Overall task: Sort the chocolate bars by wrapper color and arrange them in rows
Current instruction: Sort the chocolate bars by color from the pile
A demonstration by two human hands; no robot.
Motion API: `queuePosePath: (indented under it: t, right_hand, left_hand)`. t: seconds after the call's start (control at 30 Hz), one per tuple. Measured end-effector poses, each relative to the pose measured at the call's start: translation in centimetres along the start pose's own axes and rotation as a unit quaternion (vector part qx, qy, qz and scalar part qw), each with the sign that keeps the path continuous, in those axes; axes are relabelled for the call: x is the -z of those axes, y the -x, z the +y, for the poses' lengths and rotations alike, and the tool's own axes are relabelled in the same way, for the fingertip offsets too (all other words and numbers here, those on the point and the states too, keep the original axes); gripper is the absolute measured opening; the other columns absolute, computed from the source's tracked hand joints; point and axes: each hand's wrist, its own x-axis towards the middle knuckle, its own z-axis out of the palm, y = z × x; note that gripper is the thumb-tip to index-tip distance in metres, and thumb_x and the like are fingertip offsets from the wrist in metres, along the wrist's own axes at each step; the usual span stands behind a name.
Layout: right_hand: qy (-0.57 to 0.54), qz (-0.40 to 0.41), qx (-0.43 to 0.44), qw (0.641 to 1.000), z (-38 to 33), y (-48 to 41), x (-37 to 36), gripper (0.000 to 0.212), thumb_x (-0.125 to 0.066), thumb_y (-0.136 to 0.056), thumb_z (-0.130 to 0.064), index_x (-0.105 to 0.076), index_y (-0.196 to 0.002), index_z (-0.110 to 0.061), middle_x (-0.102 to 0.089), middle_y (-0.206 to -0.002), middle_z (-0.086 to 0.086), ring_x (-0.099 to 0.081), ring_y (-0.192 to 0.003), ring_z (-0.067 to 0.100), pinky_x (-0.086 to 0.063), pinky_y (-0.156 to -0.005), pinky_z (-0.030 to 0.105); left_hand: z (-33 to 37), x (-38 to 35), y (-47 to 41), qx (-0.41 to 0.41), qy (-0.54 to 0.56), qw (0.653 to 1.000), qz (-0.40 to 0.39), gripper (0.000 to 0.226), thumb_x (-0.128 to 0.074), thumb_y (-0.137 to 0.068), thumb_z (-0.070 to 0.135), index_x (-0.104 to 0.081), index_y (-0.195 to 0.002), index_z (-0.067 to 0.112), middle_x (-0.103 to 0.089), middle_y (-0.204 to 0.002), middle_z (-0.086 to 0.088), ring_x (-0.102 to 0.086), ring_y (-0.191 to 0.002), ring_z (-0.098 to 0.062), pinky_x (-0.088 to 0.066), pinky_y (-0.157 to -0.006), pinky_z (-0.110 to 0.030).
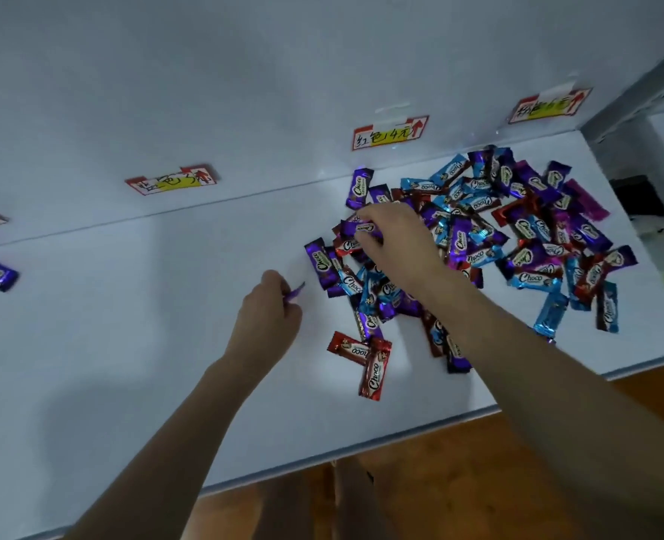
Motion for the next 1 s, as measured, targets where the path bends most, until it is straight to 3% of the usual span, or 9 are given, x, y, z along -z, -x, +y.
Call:
queuePosePath:
  t: [0.13,0.27,0.33,0.4,0.5,0.6,0.7,0.83,1.0]
  right_hand:
    - [0.066,-0.071,0.002,0.995,0.2,-1.5,-1.5,0.032,-0.051,-0.092,-0.013,-0.053,-0.124,-0.007,-0.057,-0.119,0.015,-0.046,-0.114,0.027,-0.042,-0.093,0.036]
    - [-0.036,0.018,-0.031,0.999,0.8,-0.7,-0.9,0.028,-0.044,-0.094,-0.007,-0.058,-0.116,-0.001,-0.062,-0.104,0.015,-0.056,-0.098,0.024,-0.043,-0.081,0.026]
    - [-0.118,0.054,-0.096,0.987,1.5,0.2,0.1,0.026,-0.04,-0.096,-0.008,-0.055,-0.116,-0.001,-0.06,-0.095,0.009,-0.059,-0.08,0.007,-0.039,-0.066,0.012]
    - [-0.174,0.059,-0.156,0.971,2.4,0.9,1.2,0.023,-0.037,-0.097,-0.009,-0.05,-0.116,-0.003,-0.052,-0.079,0.0,-0.049,-0.057,0.002,-0.034,-0.049,0.009]
    - [-0.197,0.051,-0.192,0.96,4.0,1.3,2.4,0.014,-0.033,-0.098,-0.008,-0.043,-0.108,-0.009,-0.047,-0.068,-0.005,-0.047,-0.052,0.0,-0.034,-0.045,0.011]
    - [-0.188,0.041,-0.192,0.962,5.0,0.9,2.3,0.012,-0.043,-0.096,-0.016,-0.044,-0.107,-0.01,-0.051,-0.075,-0.006,-0.048,-0.063,0.006,-0.035,-0.056,0.019]
    - [-0.099,0.015,-0.137,0.985,5.2,-0.8,2.0,0.033,-0.063,-0.087,-0.023,-0.05,-0.116,-0.014,-0.055,-0.094,-0.005,-0.05,-0.079,0.008,-0.037,-0.072,0.016]
    - [0.056,-0.073,-0.079,0.993,5.3,-4.0,1.4,0.051,-0.067,-0.083,-0.025,-0.048,-0.13,-0.017,-0.049,-0.125,0.011,-0.049,-0.112,0.024,-0.042,-0.093,0.034]
    - [0.095,-0.072,-0.086,0.989,5.3,-3.9,0.9,0.047,-0.064,-0.085,-0.033,-0.052,-0.127,-0.017,-0.049,-0.123,0.012,-0.048,-0.113,0.026,-0.04,-0.089,0.03]
  left_hand:
    - [0.4,0.2,-0.6,0.024,0.03,0.998,0.048,0.008,-0.046,-0.092,0.007,-0.047,-0.099,0.006,-0.053,-0.079,-0.008,-0.049,-0.067,-0.022,-0.038,-0.058,-0.03]
    - [1.6,-0.4,-3.2,0.033,-0.037,0.998,0.039,0.032,-0.052,-0.093,0.04,-0.054,-0.098,0.009,-0.057,-0.079,-0.004,-0.054,-0.074,-0.023,-0.039,-0.063,-0.029]
    - [2.7,-1.0,-4.7,0.045,-0.061,0.997,0.02,0.044,-0.055,-0.087,0.054,-0.051,-0.092,0.011,-0.053,-0.071,-0.001,-0.053,-0.07,-0.021,-0.037,-0.059,-0.027]
    - [3.2,-1.7,-6.0,0.05,-0.083,0.995,0.005,0.046,-0.06,-0.082,0.055,-0.047,-0.09,0.012,-0.053,-0.074,-0.002,-0.053,-0.07,-0.021,-0.038,-0.058,-0.028]
    - [3.1,-2.3,-7.1,0.03,-0.054,0.998,-0.007,0.039,-0.066,-0.082,0.044,-0.047,-0.091,0.011,-0.056,-0.081,-0.005,-0.053,-0.071,-0.019,-0.039,-0.056,-0.026]
    - [2.9,-2.2,-7.0,-0.001,-0.019,1.0,-0.015,0.032,-0.068,-0.083,0.032,-0.046,-0.092,0.011,-0.05,-0.078,-0.001,-0.049,-0.071,-0.017,-0.032,-0.05,-0.02]
    - [2.5,-1.9,-6.4,-0.017,0.009,1.0,-0.003,0.018,-0.059,-0.088,0.02,-0.045,-0.087,0.009,-0.047,-0.069,0.001,-0.046,-0.063,-0.015,-0.033,-0.05,-0.021]
    - [2.3,-0.8,-6.3,-0.026,0.057,0.998,0.013,0.007,-0.049,-0.094,0.017,-0.048,-0.099,0.012,-0.05,-0.074,0.003,-0.052,-0.067,-0.017,-0.042,-0.055,-0.024]
    - [4.3,-0.5,-9.0,-0.095,0.012,0.995,0.028,0.024,-0.043,-0.098,0.016,-0.058,-0.112,0.002,-0.064,-0.103,-0.014,-0.058,-0.085,-0.024,-0.036,-0.067,-0.022]
